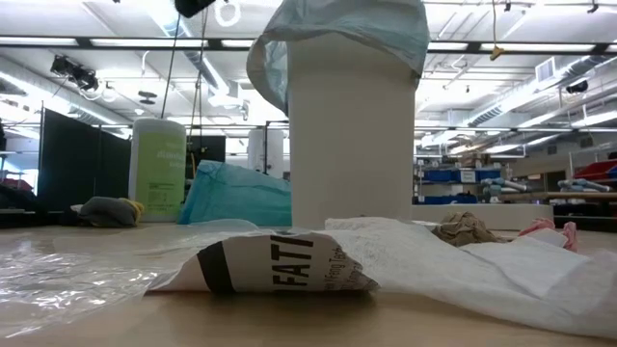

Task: Place trash/remove bag and relplace
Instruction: Put the clear plastic into the white trash bin

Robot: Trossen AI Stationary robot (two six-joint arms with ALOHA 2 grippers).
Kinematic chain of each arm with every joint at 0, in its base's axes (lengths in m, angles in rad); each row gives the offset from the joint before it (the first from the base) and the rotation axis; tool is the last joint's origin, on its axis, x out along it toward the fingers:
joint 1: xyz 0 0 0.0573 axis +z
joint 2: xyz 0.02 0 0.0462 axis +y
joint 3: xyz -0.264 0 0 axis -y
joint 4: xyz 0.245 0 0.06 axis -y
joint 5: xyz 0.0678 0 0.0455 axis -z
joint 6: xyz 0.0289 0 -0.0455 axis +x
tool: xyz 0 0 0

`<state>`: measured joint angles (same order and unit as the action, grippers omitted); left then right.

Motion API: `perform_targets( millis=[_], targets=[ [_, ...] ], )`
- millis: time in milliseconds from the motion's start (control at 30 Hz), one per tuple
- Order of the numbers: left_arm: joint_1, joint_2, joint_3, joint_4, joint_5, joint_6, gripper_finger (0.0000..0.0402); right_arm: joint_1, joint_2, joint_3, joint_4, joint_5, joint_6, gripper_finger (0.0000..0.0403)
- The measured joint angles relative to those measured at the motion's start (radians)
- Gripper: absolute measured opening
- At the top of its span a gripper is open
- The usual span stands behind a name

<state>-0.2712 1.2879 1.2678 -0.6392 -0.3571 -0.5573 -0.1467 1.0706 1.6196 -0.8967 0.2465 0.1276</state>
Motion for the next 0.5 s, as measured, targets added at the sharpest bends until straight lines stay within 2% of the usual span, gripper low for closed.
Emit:
perform_targets(
  millis=[233,500],
  targets=[
    [-0.025,0.027,0.000,0.035,-0.169,0.007,0.0007,0.000,0.000,0.000,0.000,0.000,-0.017,0.0229],
    [-0.017,0.061,-0.045,0.136,-0.190,0.054,0.0007,-0.001,0.004,0.000,0.000,0.000,-0.021,0.0229]
  ],
)
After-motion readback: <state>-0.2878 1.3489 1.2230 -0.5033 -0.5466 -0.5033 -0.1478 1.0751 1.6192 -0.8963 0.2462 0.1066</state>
